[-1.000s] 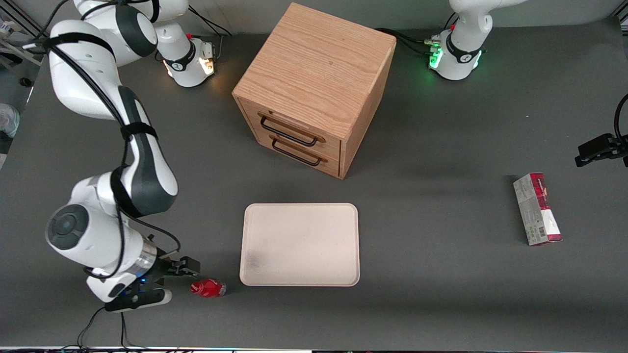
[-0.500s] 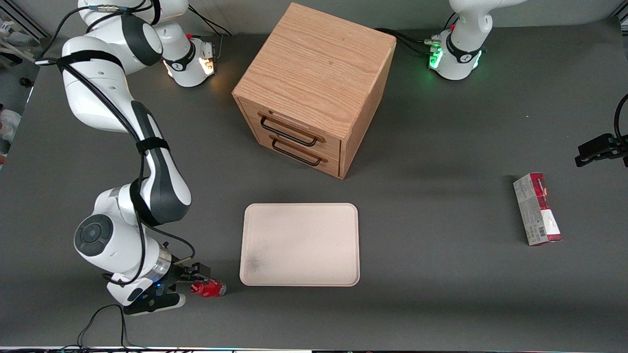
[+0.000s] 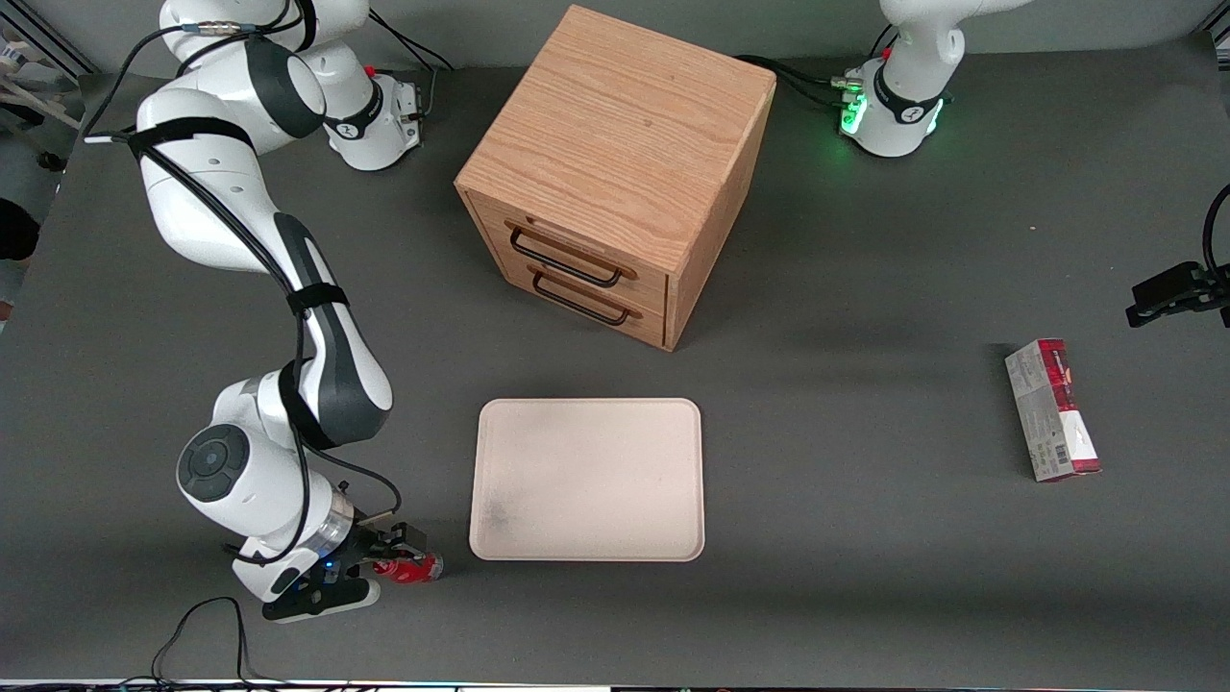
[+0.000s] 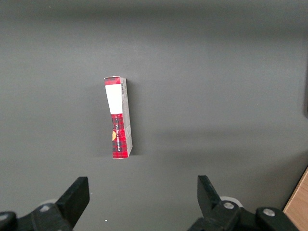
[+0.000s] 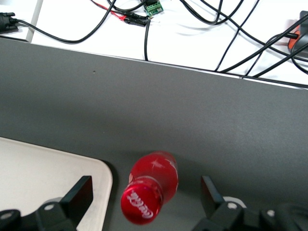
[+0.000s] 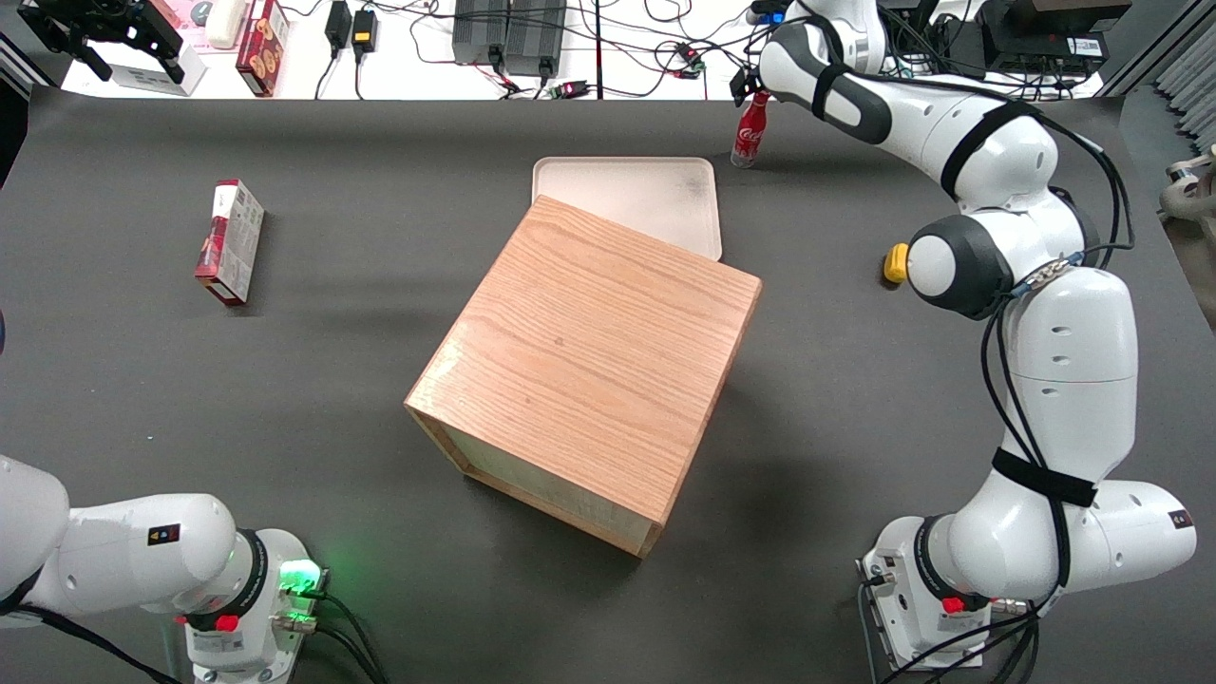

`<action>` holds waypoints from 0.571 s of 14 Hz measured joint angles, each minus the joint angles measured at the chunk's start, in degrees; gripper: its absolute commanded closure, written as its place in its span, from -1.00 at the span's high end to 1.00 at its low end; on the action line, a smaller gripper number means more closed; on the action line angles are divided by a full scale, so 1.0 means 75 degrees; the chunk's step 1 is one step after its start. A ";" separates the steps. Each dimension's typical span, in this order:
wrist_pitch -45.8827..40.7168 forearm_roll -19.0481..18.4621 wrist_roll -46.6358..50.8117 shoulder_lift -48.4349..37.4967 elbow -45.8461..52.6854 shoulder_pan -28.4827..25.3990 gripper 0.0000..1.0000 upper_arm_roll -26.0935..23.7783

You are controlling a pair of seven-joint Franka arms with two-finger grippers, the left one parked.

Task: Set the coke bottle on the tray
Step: 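Close the right gripper around the red bottle's cap end, then lift the red bottle and carry it onto the cream tray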

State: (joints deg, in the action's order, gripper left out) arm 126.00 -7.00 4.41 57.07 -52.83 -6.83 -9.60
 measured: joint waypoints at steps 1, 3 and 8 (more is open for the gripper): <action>0.0007 -0.0002 0.0000 0.0024 -0.0004 -0.0001 0.46 0.0000; 0.0008 -0.0003 0.0000 0.0036 -0.0024 0.0000 -0.11 0.0000; -0.0139 -0.0005 0.0001 0.0027 -0.0004 0.0024 -1.00 0.0005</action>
State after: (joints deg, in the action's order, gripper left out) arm 124.96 -7.04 4.42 57.27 -52.87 -6.65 -9.56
